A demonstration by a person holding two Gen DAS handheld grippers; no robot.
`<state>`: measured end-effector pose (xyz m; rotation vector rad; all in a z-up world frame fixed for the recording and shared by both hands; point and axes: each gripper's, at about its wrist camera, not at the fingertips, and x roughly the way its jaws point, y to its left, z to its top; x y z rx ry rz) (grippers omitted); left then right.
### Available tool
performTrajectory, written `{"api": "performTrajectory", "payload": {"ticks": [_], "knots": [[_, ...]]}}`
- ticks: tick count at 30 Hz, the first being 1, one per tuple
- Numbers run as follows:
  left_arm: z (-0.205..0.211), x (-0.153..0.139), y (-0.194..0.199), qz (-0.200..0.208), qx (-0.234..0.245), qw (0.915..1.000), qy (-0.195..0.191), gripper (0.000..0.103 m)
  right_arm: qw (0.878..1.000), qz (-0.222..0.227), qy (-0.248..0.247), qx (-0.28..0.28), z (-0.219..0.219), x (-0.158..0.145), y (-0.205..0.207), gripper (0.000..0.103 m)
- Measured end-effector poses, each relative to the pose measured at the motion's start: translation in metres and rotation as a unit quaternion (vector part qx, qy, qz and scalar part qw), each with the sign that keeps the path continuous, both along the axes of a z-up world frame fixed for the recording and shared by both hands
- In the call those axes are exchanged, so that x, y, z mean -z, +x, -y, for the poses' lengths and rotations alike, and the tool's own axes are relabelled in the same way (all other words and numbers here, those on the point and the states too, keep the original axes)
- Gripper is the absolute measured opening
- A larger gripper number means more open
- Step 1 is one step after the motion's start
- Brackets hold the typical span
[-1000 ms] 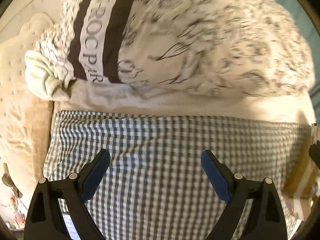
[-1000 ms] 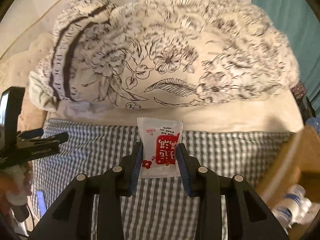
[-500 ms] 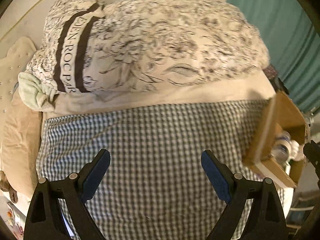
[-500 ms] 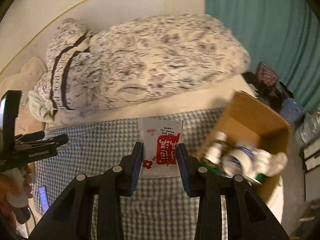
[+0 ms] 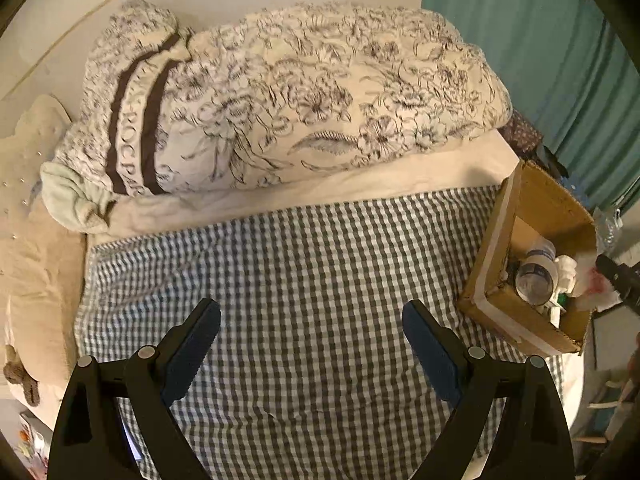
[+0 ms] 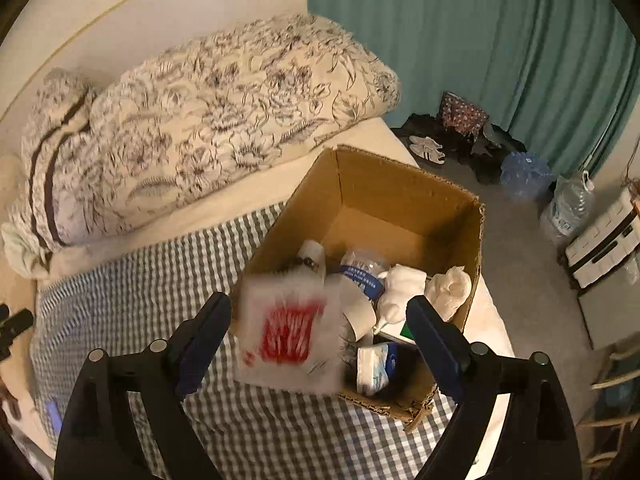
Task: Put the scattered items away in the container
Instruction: 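Carry the white sachet over the cardboard box with the right tool, then open the right tool to drop the sachet into the box, then withdraw the right tool from the cardboard box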
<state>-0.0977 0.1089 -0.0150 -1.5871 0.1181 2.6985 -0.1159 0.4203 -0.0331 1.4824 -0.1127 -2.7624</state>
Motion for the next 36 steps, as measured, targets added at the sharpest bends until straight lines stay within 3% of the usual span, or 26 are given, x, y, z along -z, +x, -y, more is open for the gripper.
{"api": "performTrajectory", "payload": {"ticks": [9,18,24,36], "knots": [[-0.014,-0.019,0.024,-0.045,-0.004,0.9989,0.007,0.103,0.999,-0.013,-0.021,-0.02,0.018,-0.015,0.029,0.1],[-0.03,-0.02,0.034,-0.041,0.01,0.9991,0.002,0.103,0.995,-0.021,-0.011,-0.093,0.069,-0.02,0.064,0.103],[-0.029,-0.018,0.04,-0.039,0.0,0.9993,0.0,0.103,0.995,-0.001,-0.003,-0.096,0.074,-0.011,0.068,0.103],[-0.018,-0.016,0.048,-0.031,-0.019,0.9992,0.015,0.103,0.994,-0.003,0.009,-0.109,0.081,-0.011,0.072,0.103]]}}
